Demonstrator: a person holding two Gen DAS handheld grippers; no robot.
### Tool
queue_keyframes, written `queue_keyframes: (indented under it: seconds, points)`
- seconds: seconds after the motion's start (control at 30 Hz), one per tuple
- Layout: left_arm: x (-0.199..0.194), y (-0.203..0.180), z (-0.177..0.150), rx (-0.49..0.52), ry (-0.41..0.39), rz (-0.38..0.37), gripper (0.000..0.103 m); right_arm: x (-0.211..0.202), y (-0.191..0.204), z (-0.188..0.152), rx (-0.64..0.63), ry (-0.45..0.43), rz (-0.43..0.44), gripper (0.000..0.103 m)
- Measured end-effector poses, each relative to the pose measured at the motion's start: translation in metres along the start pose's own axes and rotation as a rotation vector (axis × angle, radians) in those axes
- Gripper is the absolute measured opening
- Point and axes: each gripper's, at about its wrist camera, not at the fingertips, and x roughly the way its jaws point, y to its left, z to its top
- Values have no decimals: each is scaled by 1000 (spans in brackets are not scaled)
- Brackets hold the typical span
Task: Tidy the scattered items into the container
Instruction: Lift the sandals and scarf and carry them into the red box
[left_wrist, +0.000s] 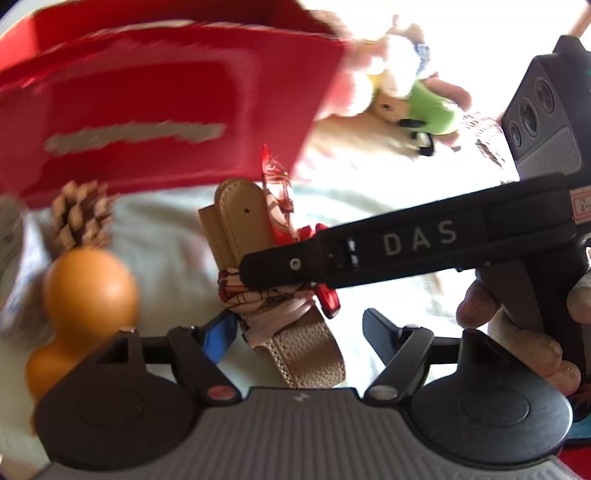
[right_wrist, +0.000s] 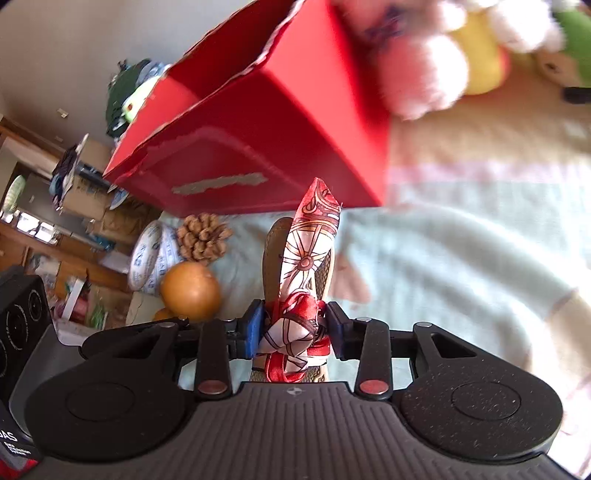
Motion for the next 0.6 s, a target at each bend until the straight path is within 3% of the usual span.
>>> queue_keyframes:
  seconds: [0.2,0.3,0.37,0.6]
  points:
    - [28,-32,7,97,34,-26,69,-11,-30,-7,100,-29,-42,40]
    - [30,-38,5,122,34,-30,80,-12,-37,-10,140,-41,-32,43]
    - [34,-42,4,135,26,-23,80,-11,-40,-11,152,-41,-25,47]
    - [33,-47,8,156,25,22,61,-18,-41,-13,160,-43,-36,42]
